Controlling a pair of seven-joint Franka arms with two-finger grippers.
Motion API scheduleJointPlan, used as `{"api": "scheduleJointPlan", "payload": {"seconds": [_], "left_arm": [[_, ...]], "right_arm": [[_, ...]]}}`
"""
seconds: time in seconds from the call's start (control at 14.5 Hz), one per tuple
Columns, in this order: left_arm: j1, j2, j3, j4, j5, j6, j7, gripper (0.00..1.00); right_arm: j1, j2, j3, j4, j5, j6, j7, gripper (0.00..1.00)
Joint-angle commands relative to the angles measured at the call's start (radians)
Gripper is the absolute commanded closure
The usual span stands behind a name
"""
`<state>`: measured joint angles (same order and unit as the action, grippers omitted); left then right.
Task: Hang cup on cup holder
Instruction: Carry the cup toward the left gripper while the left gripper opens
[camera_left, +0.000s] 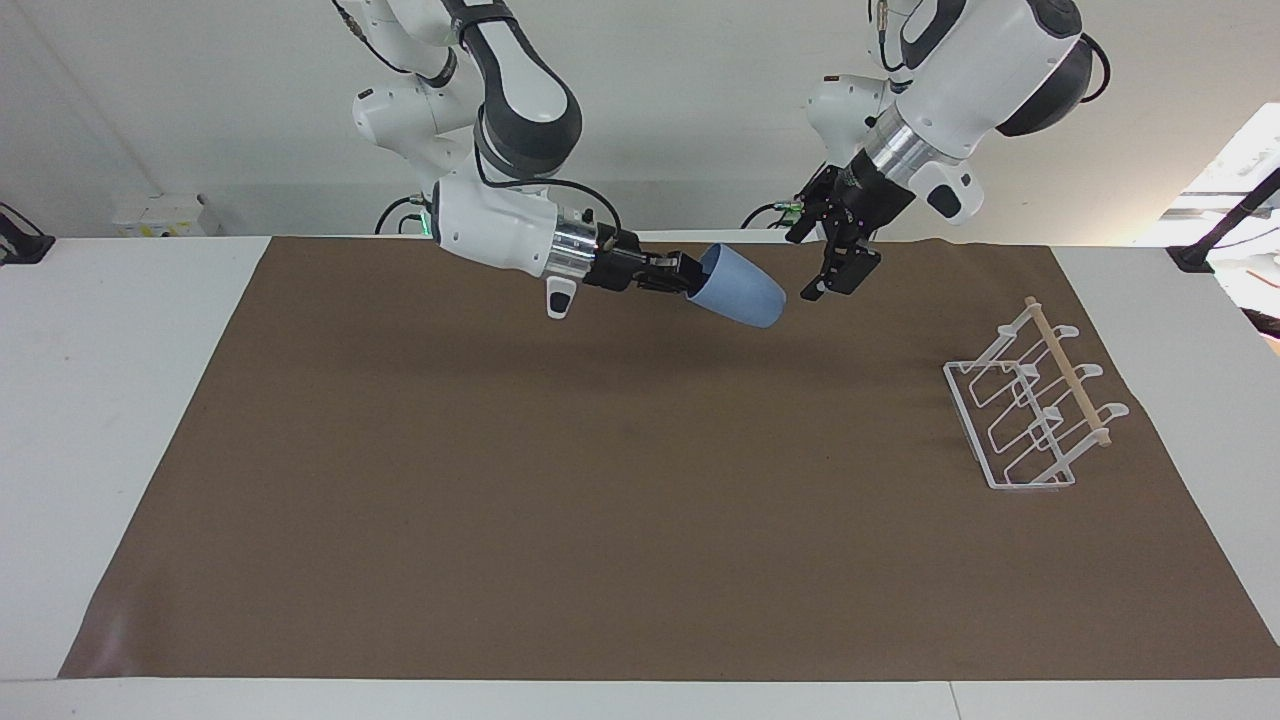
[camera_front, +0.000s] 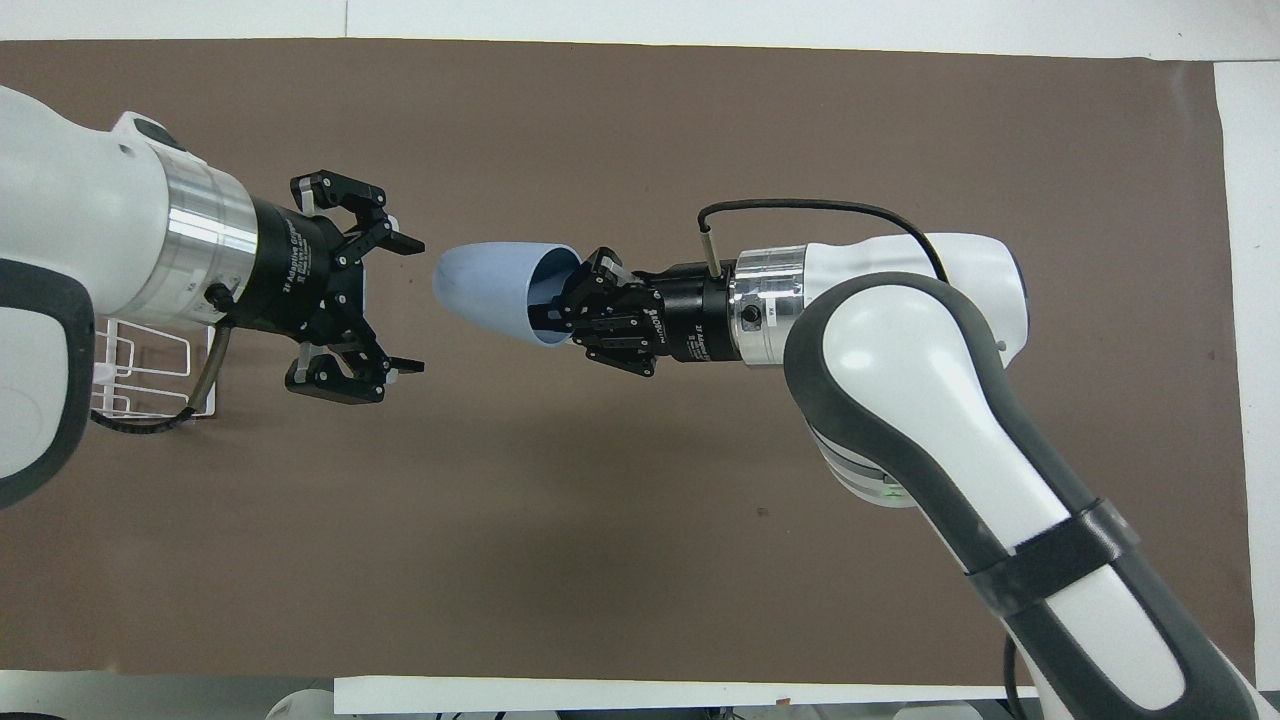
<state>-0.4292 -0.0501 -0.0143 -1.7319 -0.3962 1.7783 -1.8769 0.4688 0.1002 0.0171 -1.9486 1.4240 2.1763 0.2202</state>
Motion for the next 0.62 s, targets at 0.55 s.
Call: {"api": "scheduleJointPlan", "payload": {"seconds": [0.55], "left_arm": [[-0.039,0.050,0.011,-0.034,-0.033,0.147,0.037,0.01]], "right_arm": [[0.001,0.004,0.000,0.010,-0.011,-0.010,0.013,1.00]]}}
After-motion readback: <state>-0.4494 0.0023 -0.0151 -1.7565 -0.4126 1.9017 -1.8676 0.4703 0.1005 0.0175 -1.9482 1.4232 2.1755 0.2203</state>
